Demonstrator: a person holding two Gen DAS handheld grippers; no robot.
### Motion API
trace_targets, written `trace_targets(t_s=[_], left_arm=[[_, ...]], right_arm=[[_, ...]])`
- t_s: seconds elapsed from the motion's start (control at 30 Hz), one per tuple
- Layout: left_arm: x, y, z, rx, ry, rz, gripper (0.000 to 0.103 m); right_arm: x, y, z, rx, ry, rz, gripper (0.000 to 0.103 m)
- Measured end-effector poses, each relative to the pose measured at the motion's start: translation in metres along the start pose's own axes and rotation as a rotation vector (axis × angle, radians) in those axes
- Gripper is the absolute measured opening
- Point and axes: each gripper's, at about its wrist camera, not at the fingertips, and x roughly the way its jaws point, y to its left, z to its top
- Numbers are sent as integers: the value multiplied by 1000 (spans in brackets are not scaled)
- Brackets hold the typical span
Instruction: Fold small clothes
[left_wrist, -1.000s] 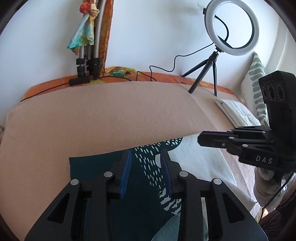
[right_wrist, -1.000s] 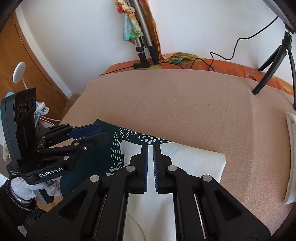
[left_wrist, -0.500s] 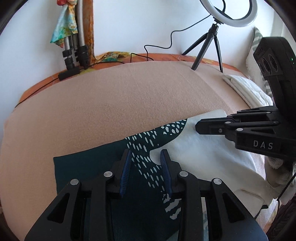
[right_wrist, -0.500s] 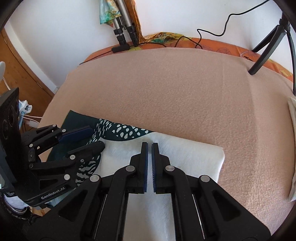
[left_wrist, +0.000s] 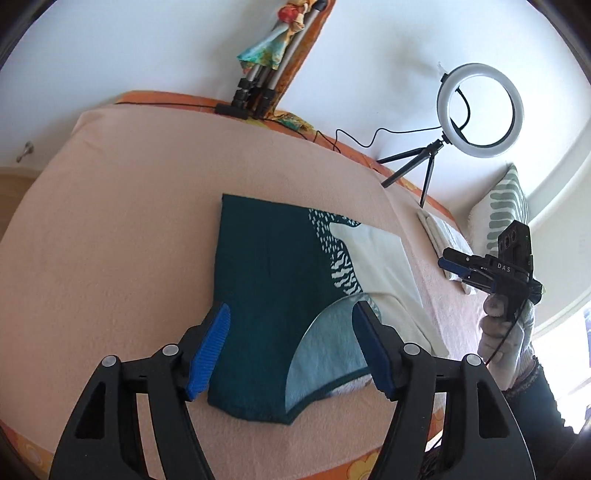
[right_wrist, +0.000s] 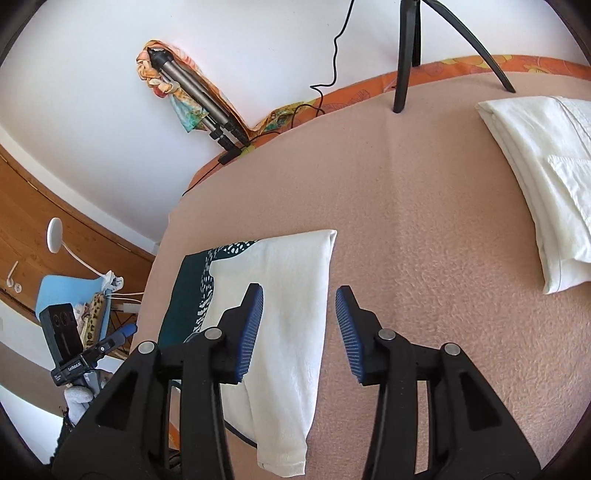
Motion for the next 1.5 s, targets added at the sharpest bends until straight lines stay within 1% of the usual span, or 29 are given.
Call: trace_targets(t_s=[0.07,0.17,0.27,0.4,0.5,0.57,0.67,0.77,0.93,1.0,1.1,1.13,1.2,1.27,1.3,1.33,1.37,1.4,1.43,1.47,1.5], left_arm=[[-8,17,-12,-90,1,-23,68],[-4,34,-30,-211,45,-76,68],[-1,39,-42,-251,64,-87,68],[0,48,-53,-330,64,-140,69],[8,51,-57,-373,89,-170,69],[14,50,-60,-391,107,-194,69],[18,43,-57,-376,102,-201,69],[21,41,-56,-397,94,-229,69],[26,37,-52,-386,71,-231,69],[29,35,-50,-379,68,-238,66],[35,32,-45,-368,65,-243,66],[37,30,-43,-358,67,-241,64],[43,25,-40,-341,74,-239,57],[48,21,-36,-323,75,-229,47],[51,20,-34,-309,78,-213,43],[53,18,-32,-297,78,-196,35],[55,17,-31,-296,78,-190,29],[58,17,-31,-295,87,-193,26],[60,15,-32,-281,94,-180,16],[61,12,-32,-252,96,-152,10],[61,7,-30,-210,94,-122,10]], right_arm=[[3,-5,-5,4,19,0,43],[11,-8,-11,3,50,4,45],[17,-13,-14,27,63,16,46],[21,-18,-15,37,72,31,46],[25,-24,-15,61,82,56,46],[29,-28,-15,77,93,69,46],[37,-28,-14,85,106,94,46],[48,-29,-15,86,128,114,46],[58,-36,-9,124,105,197,46],[63,-37,-7,137,97,227,46],[69,-36,-3,137,84,252,46],[71,-34,-2,136,83,255,46],[75,-28,-1,121,82,254,46],[78,-22,0,106,82,251,46],[80,-19,1,104,80,247,45],[81,-18,1,105,79,238,41],[84,-15,1,105,83,228,39],[86,-12,2,99,89,216,34],[89,-8,2,86,94,199,27],[90,-3,1,65,98,169,24],[92,3,1,39,103,131,15]])
